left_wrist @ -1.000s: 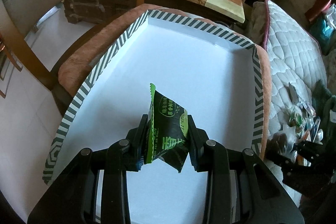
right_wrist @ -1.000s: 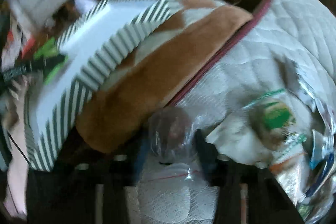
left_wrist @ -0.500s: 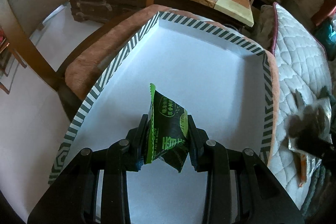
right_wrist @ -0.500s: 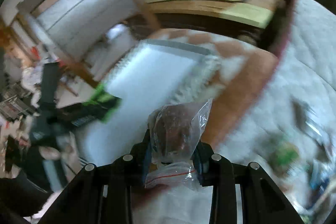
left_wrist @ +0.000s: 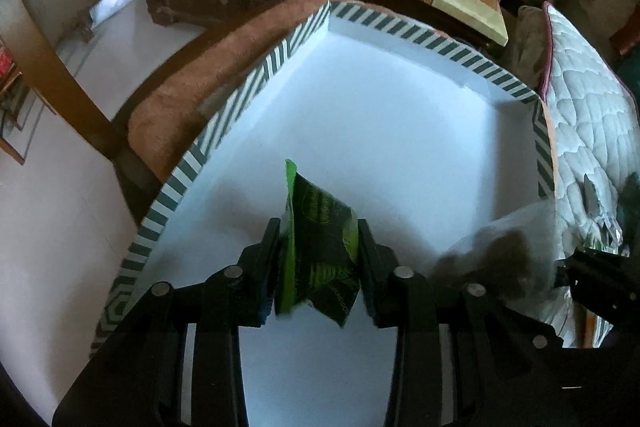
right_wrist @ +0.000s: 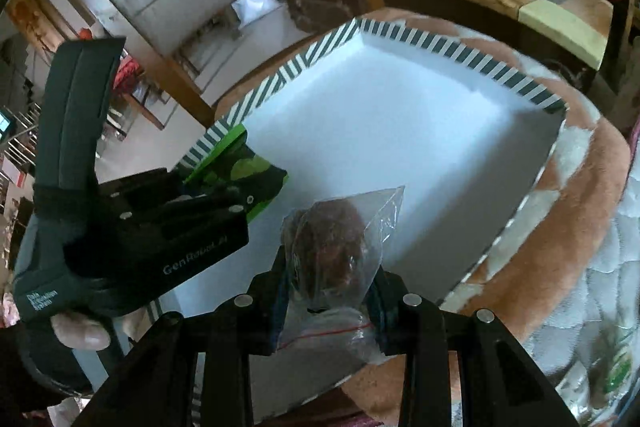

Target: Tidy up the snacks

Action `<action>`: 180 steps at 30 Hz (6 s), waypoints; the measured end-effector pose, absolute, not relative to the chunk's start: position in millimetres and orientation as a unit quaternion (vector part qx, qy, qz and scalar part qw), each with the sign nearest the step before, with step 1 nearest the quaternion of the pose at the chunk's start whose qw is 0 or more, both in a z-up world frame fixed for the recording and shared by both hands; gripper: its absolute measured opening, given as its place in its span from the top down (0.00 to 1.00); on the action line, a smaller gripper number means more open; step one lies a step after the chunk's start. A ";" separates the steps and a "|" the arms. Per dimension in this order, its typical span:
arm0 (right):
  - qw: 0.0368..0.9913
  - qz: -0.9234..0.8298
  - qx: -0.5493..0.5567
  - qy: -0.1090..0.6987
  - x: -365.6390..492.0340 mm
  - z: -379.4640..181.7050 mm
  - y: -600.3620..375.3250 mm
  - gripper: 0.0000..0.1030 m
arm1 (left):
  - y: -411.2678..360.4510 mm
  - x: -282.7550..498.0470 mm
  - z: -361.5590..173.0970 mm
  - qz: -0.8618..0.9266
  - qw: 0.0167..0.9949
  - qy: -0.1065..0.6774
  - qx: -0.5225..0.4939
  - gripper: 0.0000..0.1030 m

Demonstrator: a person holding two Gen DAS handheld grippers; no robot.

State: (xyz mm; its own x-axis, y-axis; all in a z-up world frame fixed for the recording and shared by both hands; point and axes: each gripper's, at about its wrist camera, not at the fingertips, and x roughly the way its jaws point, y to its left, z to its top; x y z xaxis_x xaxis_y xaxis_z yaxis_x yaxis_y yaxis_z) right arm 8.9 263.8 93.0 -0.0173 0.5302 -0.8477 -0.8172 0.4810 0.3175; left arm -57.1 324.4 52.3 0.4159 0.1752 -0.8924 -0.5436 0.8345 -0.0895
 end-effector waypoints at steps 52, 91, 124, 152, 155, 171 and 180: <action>0.803 0.310 -0.073 0.504 1.3 93.4 -21.8 0.34 | 89.9 17.7 84.9 0.003 0.840 0.526 -0.137 0.35; 0.782 0.260 -0.027 0.566 -15.6 56.2 -113.8 0.50 | 36.0 121.2 34.1 0.011 0.781 0.592 -0.200 0.35; 0.795 0.275 -0.032 0.541 -20.0 81.5 -82.4 0.50 | 65.0 73.1 70.9 0.012 0.822 0.549 -0.150 0.53; 0.775 0.367 -0.106 0.503 -21.8 137.3 75.5 0.50 | 185.5 -55.2 131.2 0.112 0.876 0.459 -0.099 0.53; 0.771 0.379 -0.119 0.498 -22.3 142.5 96.7 0.50 | 203.2 -62.3 134.0 0.125 0.876 0.453 -0.105 0.53; 0.746 0.424 -0.171 0.484 -21.3 154.3 191.9 0.50 | 277.9 -87.4 126.4 0.177 0.865 0.449 -0.135 0.53; 0.733 0.438 -0.176 0.490 -4.8 148.9 236.3 0.50 | 296.3 -93.2 110.4 0.187 0.855 0.460 -0.149 0.53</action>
State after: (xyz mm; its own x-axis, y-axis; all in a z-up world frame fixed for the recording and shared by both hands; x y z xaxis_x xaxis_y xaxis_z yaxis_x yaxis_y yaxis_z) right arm -4.8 236.3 148.9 0.1353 0.4700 -0.8723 -0.8148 0.5537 0.1720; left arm -93.2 296.3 110.4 0.5063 0.1829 -0.8427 -0.4570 0.8857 -0.0823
